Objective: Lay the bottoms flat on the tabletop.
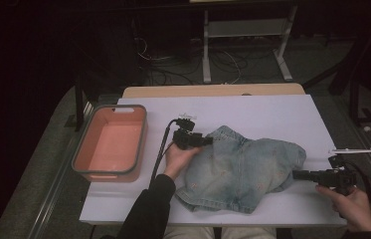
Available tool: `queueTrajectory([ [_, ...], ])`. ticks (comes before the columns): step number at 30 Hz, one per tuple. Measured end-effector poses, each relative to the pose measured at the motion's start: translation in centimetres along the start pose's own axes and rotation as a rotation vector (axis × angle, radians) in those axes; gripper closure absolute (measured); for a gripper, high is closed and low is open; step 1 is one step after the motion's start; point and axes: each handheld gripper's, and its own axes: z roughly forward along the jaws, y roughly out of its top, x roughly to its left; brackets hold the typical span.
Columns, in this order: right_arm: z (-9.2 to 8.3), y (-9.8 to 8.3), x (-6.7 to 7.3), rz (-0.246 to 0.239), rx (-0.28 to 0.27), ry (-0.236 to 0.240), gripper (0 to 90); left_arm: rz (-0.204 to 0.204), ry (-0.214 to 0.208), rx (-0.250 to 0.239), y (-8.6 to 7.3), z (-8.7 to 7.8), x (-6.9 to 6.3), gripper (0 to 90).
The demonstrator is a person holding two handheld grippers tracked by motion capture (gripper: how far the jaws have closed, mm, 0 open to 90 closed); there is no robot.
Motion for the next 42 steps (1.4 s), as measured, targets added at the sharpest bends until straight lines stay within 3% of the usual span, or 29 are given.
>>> queueTrajectory([
  [4, 0.0, 0.0, 0.0, -0.003, 0.002, 0.001, 85.8, -0.021, 0.035, -0.017, 0.0, -0.2, 0.6, 41.6],
  [11, 0.1, 0.1, 0.2, -0.009, 0.005, 0.0, 85.8, -0.055, 0.02, 0.026, -0.3, 0.3, 1.1, 43.1],
  [15, 0.1, 0.1, 0.2, -0.009, 0.006, 0.0, 85.8, -0.058, -0.004, 0.034, -0.3, 0.7, 0.6, 51.9],
  [17, 0.1, 0.1, 0.2, -0.01, 0.007, 0.0, 85.8, -0.067, -0.051, 0.06, -0.4, 1.2, 0.4, 65.8],
  [19, 0.2, 0.1, 0.2, -0.01, 0.009, 0.001, 85.8, -0.047, -0.056, 0.067, -0.4, 1.2, 0.2, 77.1],
  [20, 0.2, 0.1, 0.2, -0.012, 0.009, 0.001, 85.8, -0.044, -0.051, 0.068, -0.4, 1.1, 0.1, 81.5],
  [25, 0.2, 0.2, 0.1, -0.008, 0.01, 0.004, 85.8, 0.022, 0.038, 0.05, -0.7, -0.6, -0.7, 84.3],
  [29, 0.3, 0.3, 0.1, -0.014, 0.016, 0.003, 85.8, 0.051, 0.08, 0.044, -2.5, -2.7, -1.0, 84.4],
  [36, 0.9, 0.8, 0.0, -0.022, 0.048, -0.036, 85.8, 0.064, 0.114, 0.028, -4.2, -5.8, -1.1, 84.4],
  [42, 1.2, 1.0, -0.2, -0.022, 0.064, -0.038, 84.6, 0.041, 0.098, 0.024, -5.0, -5.6, -0.6, 84.0],
])
